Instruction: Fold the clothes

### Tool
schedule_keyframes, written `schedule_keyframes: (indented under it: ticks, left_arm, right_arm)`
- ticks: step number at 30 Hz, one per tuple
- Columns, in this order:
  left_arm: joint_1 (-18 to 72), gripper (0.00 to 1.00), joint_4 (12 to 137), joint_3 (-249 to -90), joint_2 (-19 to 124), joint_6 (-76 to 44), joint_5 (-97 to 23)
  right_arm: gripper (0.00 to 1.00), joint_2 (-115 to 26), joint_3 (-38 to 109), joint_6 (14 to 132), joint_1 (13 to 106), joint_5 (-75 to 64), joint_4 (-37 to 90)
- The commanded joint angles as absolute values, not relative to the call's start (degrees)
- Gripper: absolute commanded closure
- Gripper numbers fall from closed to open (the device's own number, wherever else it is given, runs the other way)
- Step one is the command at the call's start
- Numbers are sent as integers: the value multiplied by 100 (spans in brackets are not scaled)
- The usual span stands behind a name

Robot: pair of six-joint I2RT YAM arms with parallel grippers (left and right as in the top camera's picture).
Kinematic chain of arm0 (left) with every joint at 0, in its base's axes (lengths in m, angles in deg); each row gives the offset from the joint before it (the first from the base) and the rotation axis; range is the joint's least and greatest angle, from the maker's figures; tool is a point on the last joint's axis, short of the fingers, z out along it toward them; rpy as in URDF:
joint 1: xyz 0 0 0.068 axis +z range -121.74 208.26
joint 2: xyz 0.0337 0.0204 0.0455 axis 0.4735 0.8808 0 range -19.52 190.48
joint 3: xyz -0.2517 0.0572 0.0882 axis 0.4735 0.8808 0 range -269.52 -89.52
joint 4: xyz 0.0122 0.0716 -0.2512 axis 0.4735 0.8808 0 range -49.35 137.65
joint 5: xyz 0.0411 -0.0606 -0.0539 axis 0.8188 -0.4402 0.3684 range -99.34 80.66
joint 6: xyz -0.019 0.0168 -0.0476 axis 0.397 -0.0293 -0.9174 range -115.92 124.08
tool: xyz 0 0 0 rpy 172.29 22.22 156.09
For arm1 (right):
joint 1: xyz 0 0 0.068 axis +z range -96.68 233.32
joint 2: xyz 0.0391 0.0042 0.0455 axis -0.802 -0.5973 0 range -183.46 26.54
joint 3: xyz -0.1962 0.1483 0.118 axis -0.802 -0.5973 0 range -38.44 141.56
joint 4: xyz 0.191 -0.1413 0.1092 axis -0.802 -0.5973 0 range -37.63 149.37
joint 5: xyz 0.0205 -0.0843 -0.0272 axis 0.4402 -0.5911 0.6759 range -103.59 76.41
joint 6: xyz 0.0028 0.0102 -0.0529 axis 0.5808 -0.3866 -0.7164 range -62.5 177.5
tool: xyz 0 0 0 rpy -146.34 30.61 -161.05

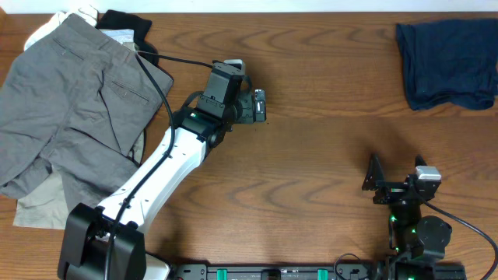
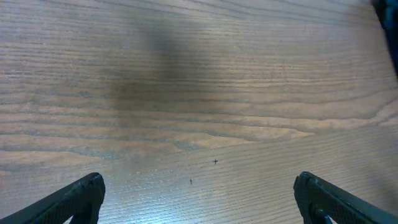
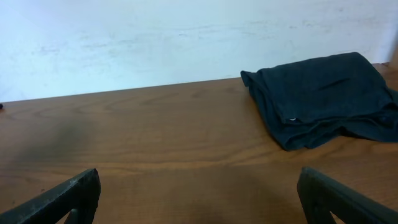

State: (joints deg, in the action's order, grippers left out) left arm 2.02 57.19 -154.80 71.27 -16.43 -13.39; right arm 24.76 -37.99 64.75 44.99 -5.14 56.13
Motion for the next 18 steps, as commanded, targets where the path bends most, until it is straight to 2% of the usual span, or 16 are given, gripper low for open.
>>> schedule_keyframes:
  ticks: [1,18]
  left_arm:
    - [226,2,5734,-15458,7135,-1545,-1269]
    - [286,2,6077,-15458,7037,-1481,-1138]
  right_arm:
    - [1,2467,-3812,6560,4547,-569,5586]
    - [1,2467,-3812,6560,4547,-569,5586]
